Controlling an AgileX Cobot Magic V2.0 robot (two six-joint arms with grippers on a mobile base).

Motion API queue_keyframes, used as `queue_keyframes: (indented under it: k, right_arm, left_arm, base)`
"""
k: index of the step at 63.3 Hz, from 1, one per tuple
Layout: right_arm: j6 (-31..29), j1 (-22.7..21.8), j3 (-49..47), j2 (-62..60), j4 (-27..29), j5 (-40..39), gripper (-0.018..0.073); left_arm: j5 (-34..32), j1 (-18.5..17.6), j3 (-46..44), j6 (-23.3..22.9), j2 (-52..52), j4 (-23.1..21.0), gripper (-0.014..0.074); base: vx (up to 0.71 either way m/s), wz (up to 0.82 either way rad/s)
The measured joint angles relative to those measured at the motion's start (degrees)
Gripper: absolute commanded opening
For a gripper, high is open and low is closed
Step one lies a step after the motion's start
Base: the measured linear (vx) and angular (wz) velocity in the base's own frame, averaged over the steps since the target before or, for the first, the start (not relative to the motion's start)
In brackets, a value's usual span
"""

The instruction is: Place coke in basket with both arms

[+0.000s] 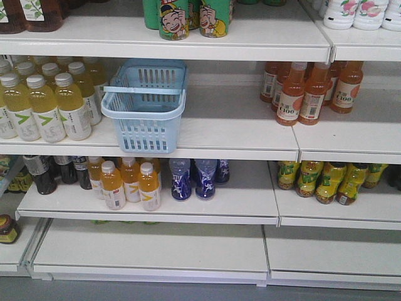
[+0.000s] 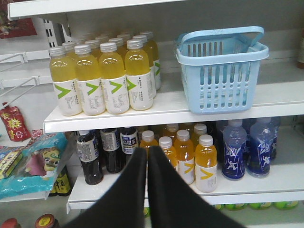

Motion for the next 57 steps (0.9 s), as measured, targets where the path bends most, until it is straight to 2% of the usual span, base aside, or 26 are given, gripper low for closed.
queue_keyframes:
  k: [57]
  right_arm:
    - [0.0, 0.0, 0.0, 0.0, 0.0, 0.0, -0.0005]
  left_arm:
    - [0.0, 0.0, 0.0, 0.0, 0.0, 0.0, -0.0006]
  base:
    - [0.07, -0.02]
